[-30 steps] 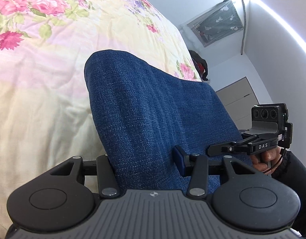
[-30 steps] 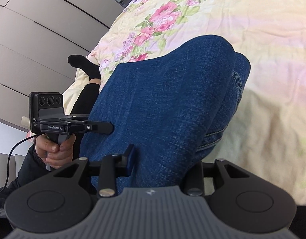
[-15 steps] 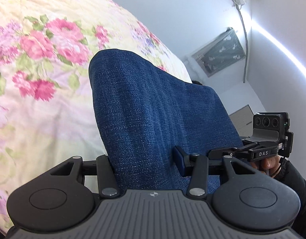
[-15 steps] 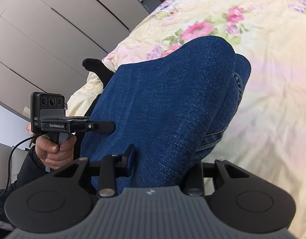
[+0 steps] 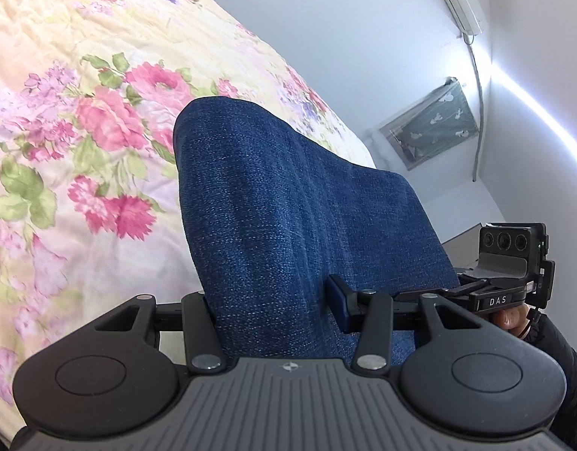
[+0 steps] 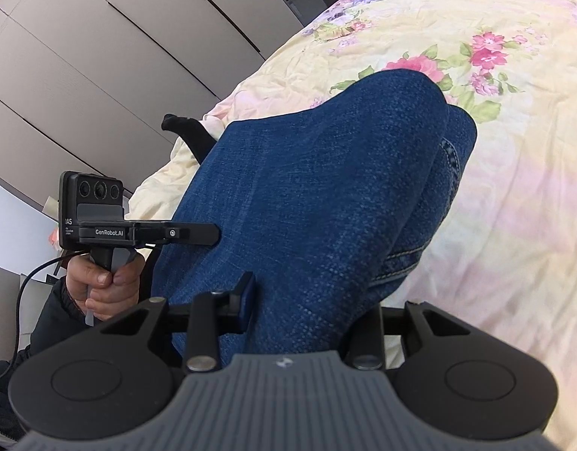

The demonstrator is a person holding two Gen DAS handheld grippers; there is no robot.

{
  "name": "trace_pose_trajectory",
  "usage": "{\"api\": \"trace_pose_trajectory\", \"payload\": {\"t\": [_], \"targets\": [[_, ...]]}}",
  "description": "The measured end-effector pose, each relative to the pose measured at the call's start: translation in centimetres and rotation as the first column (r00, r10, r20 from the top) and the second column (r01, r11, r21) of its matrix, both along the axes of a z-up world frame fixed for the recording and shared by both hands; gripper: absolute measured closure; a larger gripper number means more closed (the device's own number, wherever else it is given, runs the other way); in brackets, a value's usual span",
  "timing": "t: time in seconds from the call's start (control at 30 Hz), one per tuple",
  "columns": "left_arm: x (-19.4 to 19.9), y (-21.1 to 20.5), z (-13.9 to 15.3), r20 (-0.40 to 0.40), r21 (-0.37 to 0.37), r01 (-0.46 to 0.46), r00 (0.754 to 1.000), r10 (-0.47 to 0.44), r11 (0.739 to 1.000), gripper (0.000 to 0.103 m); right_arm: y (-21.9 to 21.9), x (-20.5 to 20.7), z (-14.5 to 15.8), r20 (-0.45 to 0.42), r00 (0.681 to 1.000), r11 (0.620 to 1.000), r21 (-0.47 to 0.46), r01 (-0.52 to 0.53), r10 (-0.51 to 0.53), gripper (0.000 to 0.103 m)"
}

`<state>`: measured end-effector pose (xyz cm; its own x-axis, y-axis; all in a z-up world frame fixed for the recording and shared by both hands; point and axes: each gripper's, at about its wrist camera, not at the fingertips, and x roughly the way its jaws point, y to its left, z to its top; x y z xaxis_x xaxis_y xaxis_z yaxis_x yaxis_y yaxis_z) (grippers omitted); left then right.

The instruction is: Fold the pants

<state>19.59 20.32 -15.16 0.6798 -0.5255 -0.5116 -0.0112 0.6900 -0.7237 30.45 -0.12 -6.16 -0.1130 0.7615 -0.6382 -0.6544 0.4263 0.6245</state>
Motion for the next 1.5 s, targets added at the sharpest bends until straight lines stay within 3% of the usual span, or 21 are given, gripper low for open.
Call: {"api": "trace_pose_trajectory", "payload": {"t": [0.73, 1.5], "targets": [[6.2, 6.4, 0.9, -0.01, 0.057, -0.075, 0.997, 0.076, 0.996, 0.051, 7.4, 7.6, -1.7, 0.001, 1.0, 0.998, 0.06, -0.025, 0.025, 0.07], [11.7, 12.5, 0.9, 0.027, 0.113, -0.159, 0.987, 0.156, 0.981, 0.05, 11.4, 11.0, -2.3, 0.036, 0.999, 0.994, 0.103, -0.028, 0.024, 0.07]]}}
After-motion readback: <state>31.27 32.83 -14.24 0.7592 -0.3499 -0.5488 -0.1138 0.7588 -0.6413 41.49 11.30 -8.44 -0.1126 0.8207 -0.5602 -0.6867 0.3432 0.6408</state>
